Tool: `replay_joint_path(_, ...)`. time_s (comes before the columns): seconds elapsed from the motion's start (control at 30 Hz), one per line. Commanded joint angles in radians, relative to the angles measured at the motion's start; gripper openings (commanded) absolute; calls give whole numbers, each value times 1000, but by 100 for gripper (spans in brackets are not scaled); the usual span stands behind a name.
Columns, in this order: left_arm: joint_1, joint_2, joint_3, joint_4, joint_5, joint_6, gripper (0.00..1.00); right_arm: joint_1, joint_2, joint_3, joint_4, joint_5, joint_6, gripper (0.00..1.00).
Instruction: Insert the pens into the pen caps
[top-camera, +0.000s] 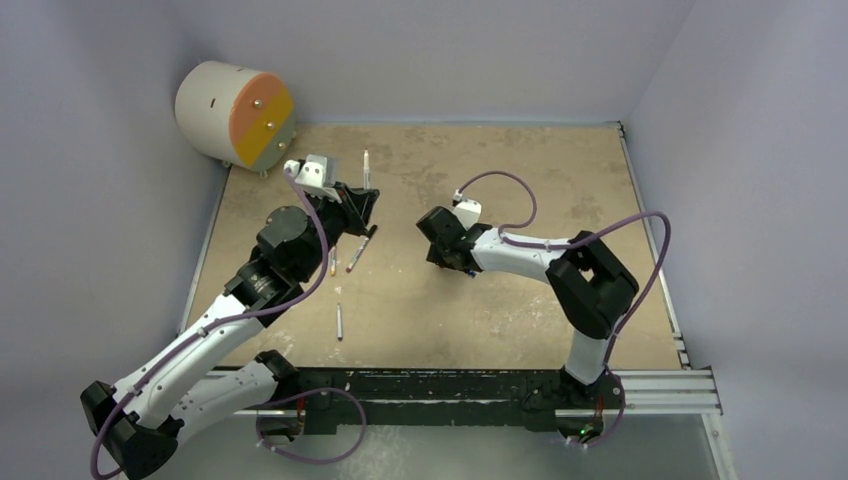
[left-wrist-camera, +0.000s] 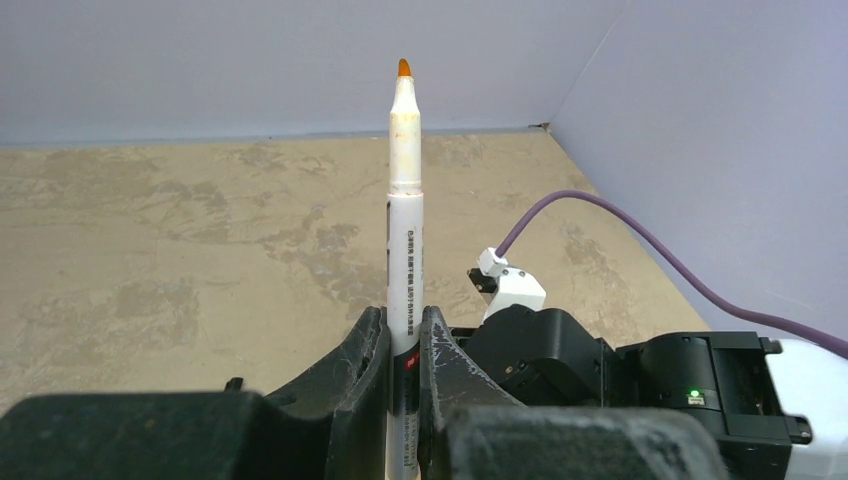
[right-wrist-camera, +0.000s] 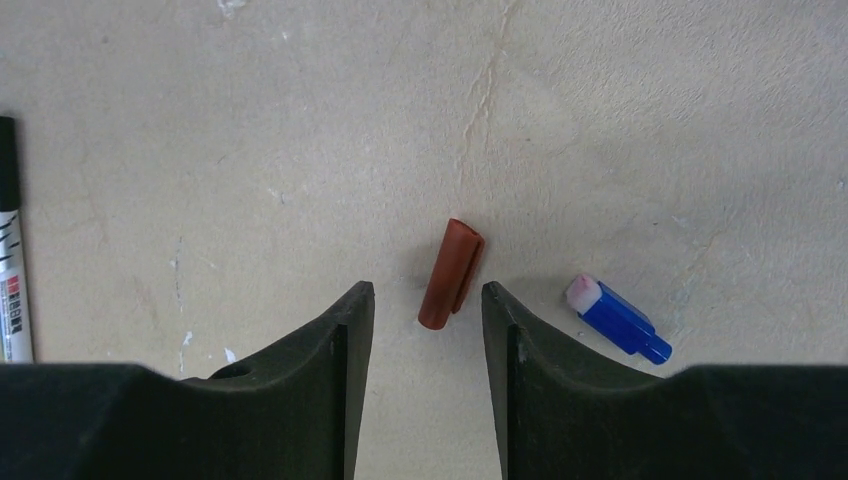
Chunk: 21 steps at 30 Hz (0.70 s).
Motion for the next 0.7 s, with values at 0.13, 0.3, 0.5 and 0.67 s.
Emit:
replay_joint_path(0.13, 3, -8, 14, 23, -14, 2, 0, -2, 77, 94, -98, 56, 86, 42)
replay_joint_path(0.3, 5, -4, 10, 21, -5, 1, 0, -4, 101, 95, -125, 68, 106, 39)
replay_joint_path(0.5, 3, -5, 8, 23, 2, 0, 0, -4, 110, 93, -121, 70, 99, 31)
replay_joint_path(0.67, 3, -2, 8, 22, 12, -1, 0, -5, 132, 100, -106, 62, 59, 17)
